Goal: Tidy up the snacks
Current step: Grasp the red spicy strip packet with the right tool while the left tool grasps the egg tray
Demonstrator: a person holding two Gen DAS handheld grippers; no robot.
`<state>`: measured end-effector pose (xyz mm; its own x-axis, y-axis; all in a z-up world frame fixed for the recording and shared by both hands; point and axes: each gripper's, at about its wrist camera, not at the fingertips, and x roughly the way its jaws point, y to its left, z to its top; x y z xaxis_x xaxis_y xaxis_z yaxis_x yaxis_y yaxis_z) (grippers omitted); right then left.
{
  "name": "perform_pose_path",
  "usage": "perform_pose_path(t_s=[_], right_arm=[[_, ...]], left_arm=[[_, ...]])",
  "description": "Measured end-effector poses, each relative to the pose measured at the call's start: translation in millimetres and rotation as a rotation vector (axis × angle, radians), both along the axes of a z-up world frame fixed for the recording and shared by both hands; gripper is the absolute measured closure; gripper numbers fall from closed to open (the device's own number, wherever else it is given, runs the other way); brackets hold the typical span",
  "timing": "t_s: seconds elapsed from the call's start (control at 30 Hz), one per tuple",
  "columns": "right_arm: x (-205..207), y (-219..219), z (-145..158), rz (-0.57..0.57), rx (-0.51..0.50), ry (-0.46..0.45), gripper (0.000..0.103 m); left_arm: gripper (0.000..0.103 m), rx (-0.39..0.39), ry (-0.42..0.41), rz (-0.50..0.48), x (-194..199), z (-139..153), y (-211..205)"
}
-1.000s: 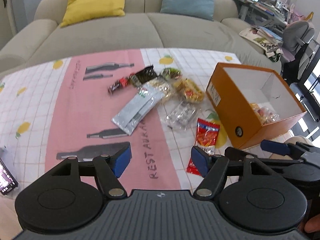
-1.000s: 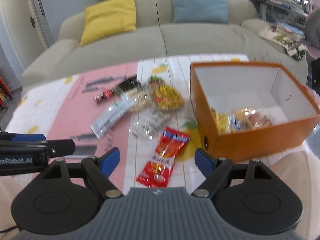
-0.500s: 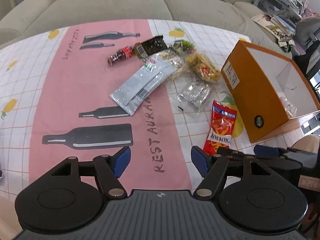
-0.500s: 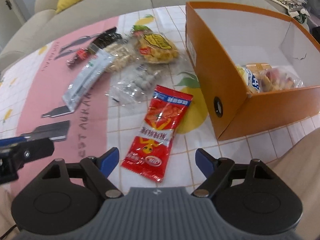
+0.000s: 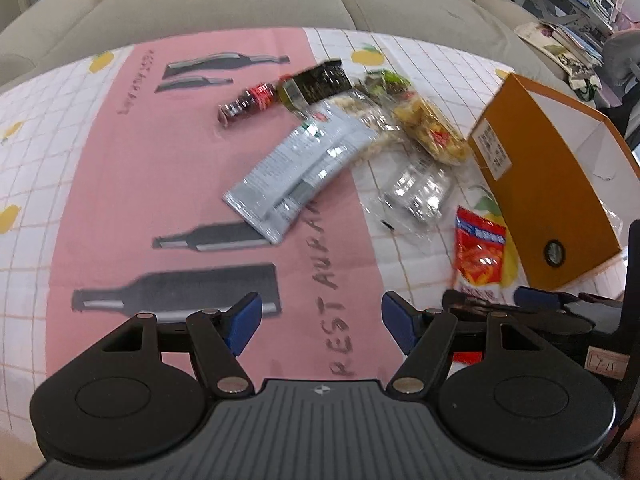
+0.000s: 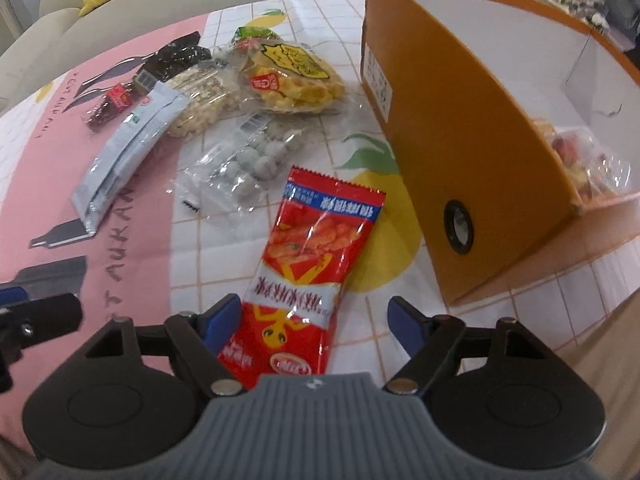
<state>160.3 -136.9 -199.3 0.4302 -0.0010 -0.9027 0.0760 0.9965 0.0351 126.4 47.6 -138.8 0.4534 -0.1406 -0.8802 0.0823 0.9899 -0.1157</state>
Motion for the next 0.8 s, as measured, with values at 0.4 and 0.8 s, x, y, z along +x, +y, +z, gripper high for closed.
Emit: perform_pose_path(t_s=[0.4, 0.8], right_arm=[[16.0, 7.8, -0.4, 0.062, -0.006, -0.060, 0.061], [20.5, -3.8, 10.3, 0.080, -0.039, -0.137, 0.072]], left_arm=[[0.022, 0.054, -0.050, -0.052, 21.6, -0.6, 1.6], [0.017, 0.011, -0.151, -0.366, 45.8, -8.2, -40.8]])
